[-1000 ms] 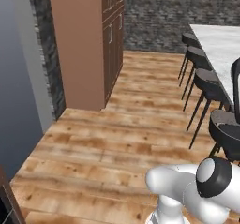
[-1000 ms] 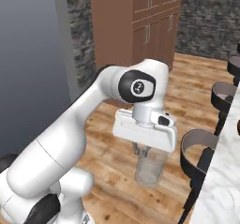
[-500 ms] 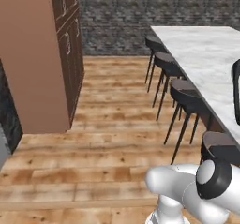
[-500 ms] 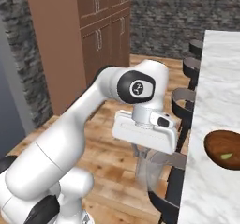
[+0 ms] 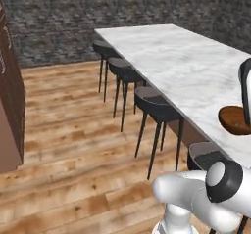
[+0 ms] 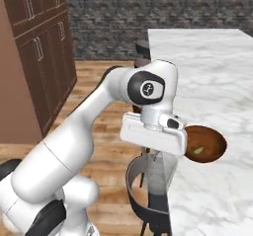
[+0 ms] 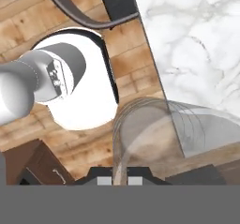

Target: There is a bowl on the dining counter. Grab a lemon wedge from the fridge and place it in the bowl. Then get the liquor bottle and glass cup from the cabinet and place them next to the bowl.

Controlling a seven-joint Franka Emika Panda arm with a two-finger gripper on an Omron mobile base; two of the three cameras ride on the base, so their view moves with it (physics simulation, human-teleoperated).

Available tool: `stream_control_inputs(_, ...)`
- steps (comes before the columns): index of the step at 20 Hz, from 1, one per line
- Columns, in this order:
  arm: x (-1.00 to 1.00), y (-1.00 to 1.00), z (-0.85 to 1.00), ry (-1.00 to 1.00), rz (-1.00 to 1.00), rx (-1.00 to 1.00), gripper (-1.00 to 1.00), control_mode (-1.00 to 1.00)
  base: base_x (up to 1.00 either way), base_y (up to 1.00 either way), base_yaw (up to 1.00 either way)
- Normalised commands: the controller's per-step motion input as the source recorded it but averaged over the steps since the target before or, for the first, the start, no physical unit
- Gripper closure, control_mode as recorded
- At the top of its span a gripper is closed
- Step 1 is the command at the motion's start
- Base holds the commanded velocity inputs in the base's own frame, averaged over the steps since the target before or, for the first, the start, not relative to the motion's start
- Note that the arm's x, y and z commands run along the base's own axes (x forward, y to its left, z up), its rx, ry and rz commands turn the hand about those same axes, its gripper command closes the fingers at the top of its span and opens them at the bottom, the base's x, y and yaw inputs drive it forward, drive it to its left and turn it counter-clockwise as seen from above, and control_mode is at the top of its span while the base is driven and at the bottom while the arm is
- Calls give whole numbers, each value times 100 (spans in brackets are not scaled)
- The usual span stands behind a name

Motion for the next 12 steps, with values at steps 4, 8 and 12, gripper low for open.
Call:
stream_control_inputs(4, 0, 0, 0, 0, 0, 0, 100, 100, 4, 13, -74)
stream_control_inputs(8, 0, 0, 0, 0, 0, 0, 100, 100, 1, 16, -72)
stream_control_inputs(12, 0, 0, 0, 0, 0, 0, 100, 100, 13, 30, -67)
